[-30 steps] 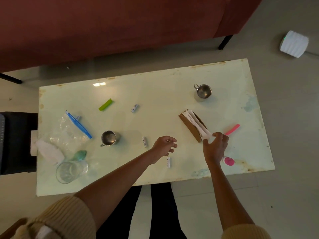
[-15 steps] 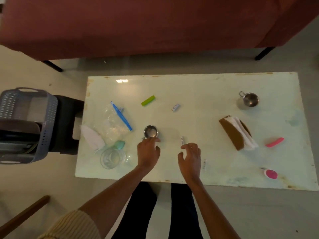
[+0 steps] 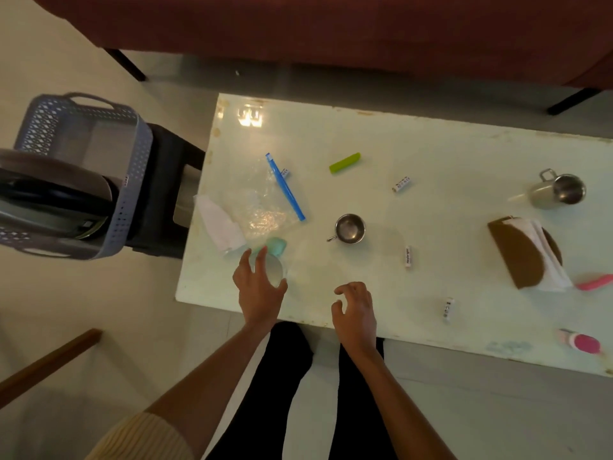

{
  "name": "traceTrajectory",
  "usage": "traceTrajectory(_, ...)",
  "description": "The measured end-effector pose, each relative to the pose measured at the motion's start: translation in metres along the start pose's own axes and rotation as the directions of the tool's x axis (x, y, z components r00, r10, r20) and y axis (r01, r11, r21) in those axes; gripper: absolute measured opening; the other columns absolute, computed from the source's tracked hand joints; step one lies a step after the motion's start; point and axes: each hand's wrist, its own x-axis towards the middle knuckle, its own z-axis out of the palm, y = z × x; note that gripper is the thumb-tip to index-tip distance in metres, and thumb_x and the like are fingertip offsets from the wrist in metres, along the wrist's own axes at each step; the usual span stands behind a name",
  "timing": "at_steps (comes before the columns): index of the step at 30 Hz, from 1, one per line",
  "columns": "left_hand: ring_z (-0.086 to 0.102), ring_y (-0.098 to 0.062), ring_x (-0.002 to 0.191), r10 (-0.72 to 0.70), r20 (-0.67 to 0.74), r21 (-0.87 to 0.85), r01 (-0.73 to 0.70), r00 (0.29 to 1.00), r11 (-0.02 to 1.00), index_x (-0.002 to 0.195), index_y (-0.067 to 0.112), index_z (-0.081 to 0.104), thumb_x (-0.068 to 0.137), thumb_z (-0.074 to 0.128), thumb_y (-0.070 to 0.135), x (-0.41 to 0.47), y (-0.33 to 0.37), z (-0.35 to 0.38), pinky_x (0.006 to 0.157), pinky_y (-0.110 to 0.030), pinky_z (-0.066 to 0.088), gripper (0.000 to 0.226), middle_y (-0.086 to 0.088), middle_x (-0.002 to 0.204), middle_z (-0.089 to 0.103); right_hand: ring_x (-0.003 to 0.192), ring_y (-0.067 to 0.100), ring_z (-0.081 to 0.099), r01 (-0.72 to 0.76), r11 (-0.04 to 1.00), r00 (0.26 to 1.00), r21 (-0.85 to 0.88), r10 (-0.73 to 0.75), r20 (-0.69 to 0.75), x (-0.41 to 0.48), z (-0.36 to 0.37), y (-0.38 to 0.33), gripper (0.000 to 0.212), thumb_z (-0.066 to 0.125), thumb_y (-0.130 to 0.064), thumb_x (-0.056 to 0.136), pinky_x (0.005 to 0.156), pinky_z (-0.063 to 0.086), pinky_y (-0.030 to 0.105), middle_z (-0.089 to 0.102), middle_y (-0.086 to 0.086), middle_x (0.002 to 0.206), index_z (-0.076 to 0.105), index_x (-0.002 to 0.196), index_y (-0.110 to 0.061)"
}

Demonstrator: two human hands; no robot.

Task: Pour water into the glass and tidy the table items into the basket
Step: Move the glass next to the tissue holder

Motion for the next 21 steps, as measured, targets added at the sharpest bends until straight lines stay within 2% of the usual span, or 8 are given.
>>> traceTrajectory(4, 0.033, -0.030, 0.125, -0.005, -0.026, -0.036, 0.004, 1.000, 0.999, 0.135, 0.028, 0.040, 0.071, 0.077, 0.021, 0.006, 0.005, -0.004, 0.087, -0.048, 0.048, 0.074, -0.001, 0.142, 0.033, 0.104, 0.019, 0.051, -0.005, 1.000, 1.000, -0.026, 0.005, 0.002, 0.006, -0.002, 0.000, 0.020, 0.052, -0.001, 0.083, 0.065, 0.040, 0.026, 0.054, 0.004, 0.110, 0.062, 0.100, -0.007)
traceTrajectory(12, 0.038, -0.030, 0.124, 0.153, -0.106, -0.039, -0.157, 0.983, 0.987, 0.134, 0.027, 0.045, 0.066, 0.082, 0.023, 0.003, 0.043, -0.010, 0.089, -0.042, 0.047, 0.077, -0.003, 0.141, 0.040, 0.101, 0.022, 0.055, -0.005, 0.999, 0.991, 0.052, 0.012, -0.134, 0.042, -0.031, 0.005, 0.019, 0.055, 0.000, 0.082, 0.064, 0.043, 0.028, 0.055, 0.005, 0.110, 0.062, 0.097, -0.008)
traceTrajectory(15, 0.040, -0.030, 0.123, 0.216, -0.135, -0.032, -0.222, 0.967, 0.975, 0.134, 0.026, 0.047, 0.066, 0.082, 0.020, 0.013, 0.079, -0.014, 0.090, -0.040, 0.046, 0.077, -0.004, 0.141, 0.041, 0.103, 0.028, 0.056, -0.004, 0.995, 0.974, 0.101, 0.027, -0.225, 0.066, -0.055, 0.019, 0.021, 0.056, 0.002, 0.079, 0.070, 0.050, 0.034, 0.057, 0.006, 0.107, 0.062, 0.096, -0.008)
traceTrajectory(17, 0.041, -0.031, 0.121, 0.269, -0.157, -0.031, -0.277, 0.950, 0.960, 0.133, 0.025, 0.048, 0.066, 0.081, 0.018, 0.023, 0.106, -0.017, 0.090, -0.037, 0.044, 0.075, -0.006, 0.139, 0.042, 0.100, 0.032, 0.057, 0.000, 0.993, 0.950, 0.118, 0.037, -0.311, 0.084, -0.078, 0.033, 0.022, 0.056, 0.005, 0.076, 0.074, 0.050, 0.034, 0.058, 0.009, 0.103, 0.063, 0.094, -0.006)
traceTrajectory(19, 0.041, -0.031, 0.121, 0.305, -0.154, -0.043, -0.315, 0.940, 0.948, 0.134, 0.025, 0.048, 0.067, 0.079, 0.017, 0.033, 0.134, -0.015, 0.090, -0.037, 0.044, 0.074, -0.006, 0.140, 0.042, 0.092, 0.036, 0.059, 0.016, 0.997, 0.917, 0.070, 0.013, -0.398, 0.100, -0.106, 0.052, 0.021, 0.055, 0.004, 0.073, 0.078, 0.045, 0.032, 0.061, 0.015, 0.097, 0.064, 0.090, -0.004)
traceTrajectory(21, 0.040, -0.031, 0.123, 0.335, -0.155, -0.040, -0.345, 0.929, 0.938, 0.135, 0.026, 0.047, 0.069, 0.076, 0.017, 0.043, 0.164, -0.011, 0.089, -0.037, 0.044, 0.073, -0.004, 0.140, 0.040, 0.089, 0.039, 0.059, 0.020, 0.999, 0.882, -0.048, -0.041, -0.469, 0.114, -0.138, 0.073, 0.023, 0.050, -0.003, 0.070, 0.081, 0.038, 0.031, 0.063, 0.018, 0.092, 0.065, 0.087, -0.003)
